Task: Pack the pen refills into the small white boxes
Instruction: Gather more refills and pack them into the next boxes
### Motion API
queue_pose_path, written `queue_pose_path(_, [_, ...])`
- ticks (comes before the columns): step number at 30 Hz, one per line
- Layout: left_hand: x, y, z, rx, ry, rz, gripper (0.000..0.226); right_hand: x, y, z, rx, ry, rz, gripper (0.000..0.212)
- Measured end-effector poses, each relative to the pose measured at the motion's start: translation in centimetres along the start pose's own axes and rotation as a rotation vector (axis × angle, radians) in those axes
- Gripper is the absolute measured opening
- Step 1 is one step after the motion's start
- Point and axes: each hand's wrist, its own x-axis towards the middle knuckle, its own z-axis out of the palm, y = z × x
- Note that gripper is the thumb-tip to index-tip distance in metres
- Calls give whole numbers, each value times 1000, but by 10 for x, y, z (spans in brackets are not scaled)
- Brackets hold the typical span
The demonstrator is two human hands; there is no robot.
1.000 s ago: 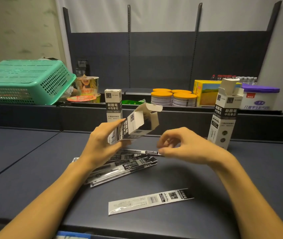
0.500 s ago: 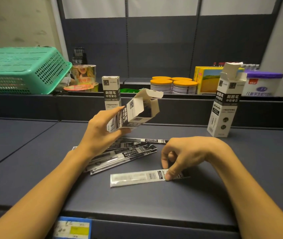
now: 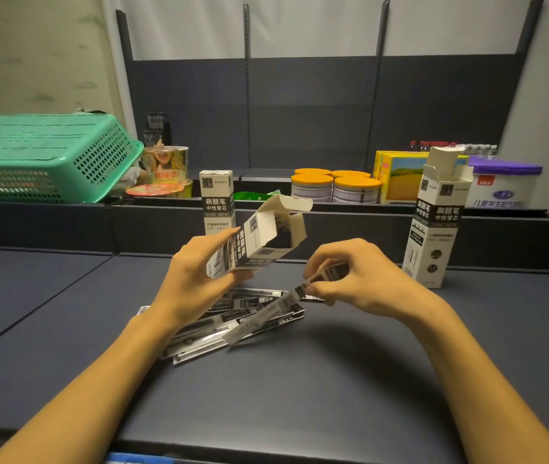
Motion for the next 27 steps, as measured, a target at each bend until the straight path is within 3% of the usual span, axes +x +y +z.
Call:
queue_pose_path(5, [0,-1,1,-6,13,0,71,-2,-12,-5,413,217,-81,42])
queue_pose_path(13, [-1,0,1,-10,20,-14,72,-6,-18,-18,898,445,-148,14])
queue_pose_path(20, [-1,-1,1,-6,26,-36,71,-7,-25,-21,974,631,-280,10])
queue_pose_path(27, [0,-1,2,-10,14,-33,71,-8,-25,-23,848,752,-371,10])
